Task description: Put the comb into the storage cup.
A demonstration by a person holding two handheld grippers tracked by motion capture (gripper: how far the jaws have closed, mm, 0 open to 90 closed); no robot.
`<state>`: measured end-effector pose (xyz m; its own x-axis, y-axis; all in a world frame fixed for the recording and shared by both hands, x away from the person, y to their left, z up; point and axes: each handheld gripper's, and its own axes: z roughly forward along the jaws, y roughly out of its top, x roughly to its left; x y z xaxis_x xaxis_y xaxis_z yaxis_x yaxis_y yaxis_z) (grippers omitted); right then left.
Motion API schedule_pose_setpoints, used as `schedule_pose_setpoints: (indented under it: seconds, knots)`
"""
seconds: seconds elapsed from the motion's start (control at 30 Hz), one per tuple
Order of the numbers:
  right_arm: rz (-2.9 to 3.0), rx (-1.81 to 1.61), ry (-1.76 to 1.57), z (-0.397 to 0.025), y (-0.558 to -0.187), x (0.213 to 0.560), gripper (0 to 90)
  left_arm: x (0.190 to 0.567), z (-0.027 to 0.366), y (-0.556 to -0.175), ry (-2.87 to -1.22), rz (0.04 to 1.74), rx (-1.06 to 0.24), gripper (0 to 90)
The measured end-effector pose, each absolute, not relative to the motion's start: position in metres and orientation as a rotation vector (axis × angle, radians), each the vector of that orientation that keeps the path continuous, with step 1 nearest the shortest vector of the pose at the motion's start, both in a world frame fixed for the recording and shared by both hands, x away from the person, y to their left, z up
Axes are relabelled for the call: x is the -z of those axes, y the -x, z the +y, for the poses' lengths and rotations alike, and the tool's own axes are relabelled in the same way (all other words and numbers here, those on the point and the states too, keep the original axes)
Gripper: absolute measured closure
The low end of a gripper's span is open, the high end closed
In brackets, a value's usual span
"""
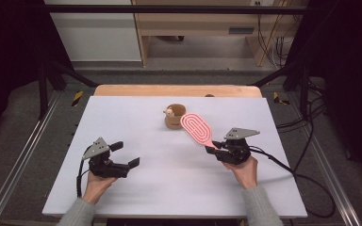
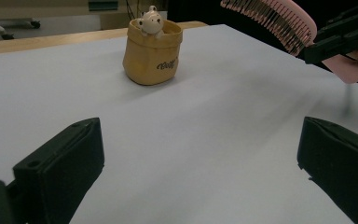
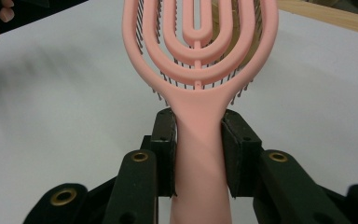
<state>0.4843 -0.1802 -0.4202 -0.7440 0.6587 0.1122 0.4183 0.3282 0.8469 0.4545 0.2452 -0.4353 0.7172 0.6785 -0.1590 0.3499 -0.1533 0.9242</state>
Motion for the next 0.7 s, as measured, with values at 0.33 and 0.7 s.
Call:
schedule_pose_setpoints:
  seconds: [0.33, 0.7]
  knots:
    - [2.33, -1.384, -0.968, -0.182, -0.484, 0.418, 69.4, 0.429, 0.238, -0.459, -1.769, 0.809, -0.348, 0.0]
    - [2.313, -1.403, -0.962, -0.184, -0.483, 0.415, 69.4, 0.422, 0.225, -0.464, -1.768, 0.788, -0.345, 0.0]
